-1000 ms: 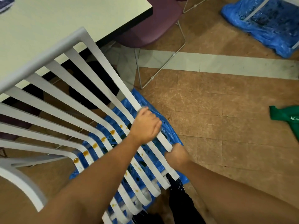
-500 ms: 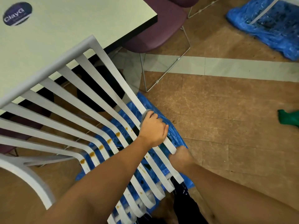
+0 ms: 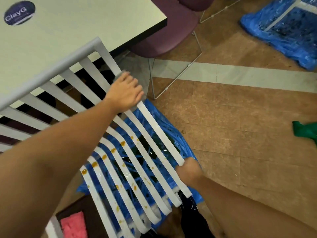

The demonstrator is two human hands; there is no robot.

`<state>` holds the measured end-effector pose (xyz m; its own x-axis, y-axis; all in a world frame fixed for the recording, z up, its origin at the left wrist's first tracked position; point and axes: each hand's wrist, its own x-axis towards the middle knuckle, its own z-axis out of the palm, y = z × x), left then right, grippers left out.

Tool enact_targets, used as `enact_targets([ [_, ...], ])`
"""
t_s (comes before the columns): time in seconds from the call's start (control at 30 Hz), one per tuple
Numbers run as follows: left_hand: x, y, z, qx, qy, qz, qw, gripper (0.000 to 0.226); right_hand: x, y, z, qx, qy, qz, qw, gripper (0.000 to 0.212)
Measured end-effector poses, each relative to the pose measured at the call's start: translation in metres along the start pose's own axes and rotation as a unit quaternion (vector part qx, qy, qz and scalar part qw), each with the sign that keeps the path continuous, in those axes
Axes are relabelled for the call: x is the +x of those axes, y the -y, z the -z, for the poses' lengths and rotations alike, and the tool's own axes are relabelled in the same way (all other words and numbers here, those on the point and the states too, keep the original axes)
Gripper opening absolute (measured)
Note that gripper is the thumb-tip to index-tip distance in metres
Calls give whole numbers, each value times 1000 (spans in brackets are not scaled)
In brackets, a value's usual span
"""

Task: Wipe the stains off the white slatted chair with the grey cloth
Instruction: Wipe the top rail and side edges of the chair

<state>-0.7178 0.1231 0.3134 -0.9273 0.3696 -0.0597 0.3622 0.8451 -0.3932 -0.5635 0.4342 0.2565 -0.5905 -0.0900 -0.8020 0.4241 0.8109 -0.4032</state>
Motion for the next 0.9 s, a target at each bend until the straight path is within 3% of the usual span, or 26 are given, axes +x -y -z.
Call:
enact_targets([
  [0.13, 6, 60, 24, 101, -74, 7, 992, 45, -1, 0, 1, -3, 1, 0, 1000, 12],
  [0.3, -8, 84, 29, 170, -157, 25, 972, 33, 3, -2, -2, 20, 6, -6, 1000, 7],
  [0.47, -22, 87, 29, 43, -115, 152, 981, 52, 7, -6, -5, 27, 2, -4, 1000, 6],
  [0.57, -23, 78, 44, -14, -111, 235, 966, 55, 9, -7, -6, 21, 1, -7, 1000, 12],
  [0.8, -18, 77, 58, -42, -100, 390, 914, 58, 11, -8, -9, 33, -1, -9, 999, 7],
  [0.9, -6, 73, 64, -37, -75, 400, 913, 56, 11, -7, -11, 36, -7, -9, 999, 7],
])
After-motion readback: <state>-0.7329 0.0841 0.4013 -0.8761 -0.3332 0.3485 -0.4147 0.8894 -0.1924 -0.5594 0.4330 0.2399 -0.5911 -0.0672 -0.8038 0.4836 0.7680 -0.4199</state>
